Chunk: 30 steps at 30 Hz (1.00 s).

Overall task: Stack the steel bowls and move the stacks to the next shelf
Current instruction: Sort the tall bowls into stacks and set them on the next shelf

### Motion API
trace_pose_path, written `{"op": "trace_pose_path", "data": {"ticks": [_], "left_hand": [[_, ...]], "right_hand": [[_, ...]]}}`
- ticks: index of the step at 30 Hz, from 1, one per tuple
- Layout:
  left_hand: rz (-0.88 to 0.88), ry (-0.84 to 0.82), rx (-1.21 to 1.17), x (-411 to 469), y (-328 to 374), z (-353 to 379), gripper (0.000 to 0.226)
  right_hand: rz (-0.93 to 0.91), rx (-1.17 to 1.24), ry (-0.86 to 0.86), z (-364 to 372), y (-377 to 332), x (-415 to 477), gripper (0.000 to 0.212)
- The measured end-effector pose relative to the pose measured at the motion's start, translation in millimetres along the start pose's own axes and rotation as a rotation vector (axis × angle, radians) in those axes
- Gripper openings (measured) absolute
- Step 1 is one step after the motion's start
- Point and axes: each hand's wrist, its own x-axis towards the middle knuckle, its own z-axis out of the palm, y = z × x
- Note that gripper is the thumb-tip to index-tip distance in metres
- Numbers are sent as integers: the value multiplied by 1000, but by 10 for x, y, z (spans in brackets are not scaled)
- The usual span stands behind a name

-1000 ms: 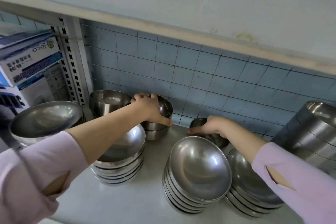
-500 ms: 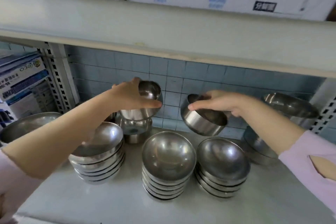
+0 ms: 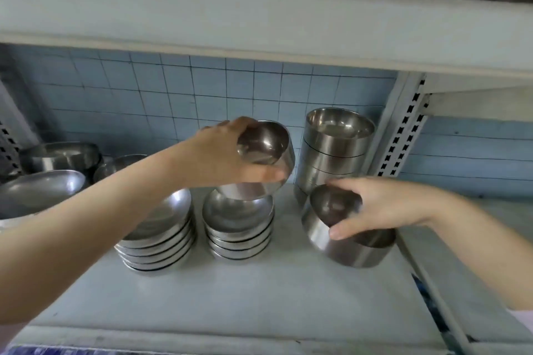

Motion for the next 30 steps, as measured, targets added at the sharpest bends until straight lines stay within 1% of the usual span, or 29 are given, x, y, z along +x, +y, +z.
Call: {"op": "trace_pose_path", "data": {"ticks": [1,2,4,5,6,8,10,13,17,18,19,22,23,25,30], "left_hand": [[18,-20,18,-18,101,81,102],[33,-42,30,-35,191,160,104],[44,-73,32,-61,324,319,105],[45,-81,30,-74,389,398,104],[47,-87,28,-80,431,480,103],[57,-100,27,-90,508,639,100],[48,-118,37,-96,584,767,100],[31,-128,67,-80,677,954,105],[47,-166,75,-8,889,1239,109],[63,-186,78,20,963,1324,109],[80,-210,86,49,1033,1412,110],[104,-273,145,107,1173,1657,114],[113,-288,173,116,1189,1722,115],[134,-314,232,113,1191,1795,119],[169,-338,268,100,1171,1793,123]], "right_hand": [[10,-61,4,79,113,-34,89],[19,-130,11,163,231,-48,98],[48,-254,20,330,447,-50,122],[59,-285,22,414,550,-43,129],[58,-298,31,493,642,-38,131],[30,-295,51,631,804,-30,129],[-31,-233,84,709,925,-64,128],[-87,-3,194,735,1164,-227,135],[-30,297,321,1055,1630,-393,144],[-18,372,344,1183,1705,-391,142],[-21,450,365,1306,1749,-367,135],[-51,570,477,1555,1702,-314,92],[-44,582,503,1589,1671,-312,86],[-36,589,517,1625,1663,-301,82],[-43,556,479,1623,1647,-275,90]]}}
